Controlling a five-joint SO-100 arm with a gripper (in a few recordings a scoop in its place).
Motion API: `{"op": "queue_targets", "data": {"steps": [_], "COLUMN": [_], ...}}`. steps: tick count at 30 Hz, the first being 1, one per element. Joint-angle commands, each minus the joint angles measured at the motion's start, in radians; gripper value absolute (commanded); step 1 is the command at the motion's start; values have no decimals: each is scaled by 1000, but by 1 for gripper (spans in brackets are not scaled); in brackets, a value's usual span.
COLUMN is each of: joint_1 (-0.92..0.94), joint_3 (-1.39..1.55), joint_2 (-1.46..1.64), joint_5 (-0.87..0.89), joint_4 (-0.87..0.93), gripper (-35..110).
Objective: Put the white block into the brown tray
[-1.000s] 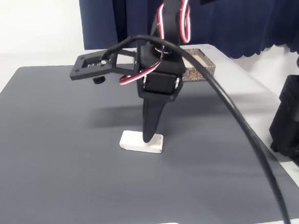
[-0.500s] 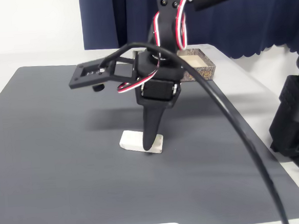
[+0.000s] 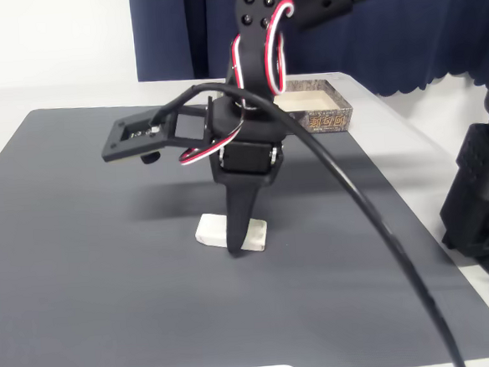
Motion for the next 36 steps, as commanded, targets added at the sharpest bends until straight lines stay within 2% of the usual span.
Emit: {"op": "queue_targets", "data": {"steps": [1, 10, 16, 22, 31, 36], "joint_1": [-5, -8, -15, -21, -29, -37], "joint_3": [-34, -57, -57, -57, -28, -17], "joint_2": [-2, -23, -37, -46, -41, 12], "joint_5": [-6, -15, -29, -29, -52, -54], "joint_4": [-2, -2, -2, -2, -2, 5], "gripper": [40, 39, 29, 26, 1, 0]}}
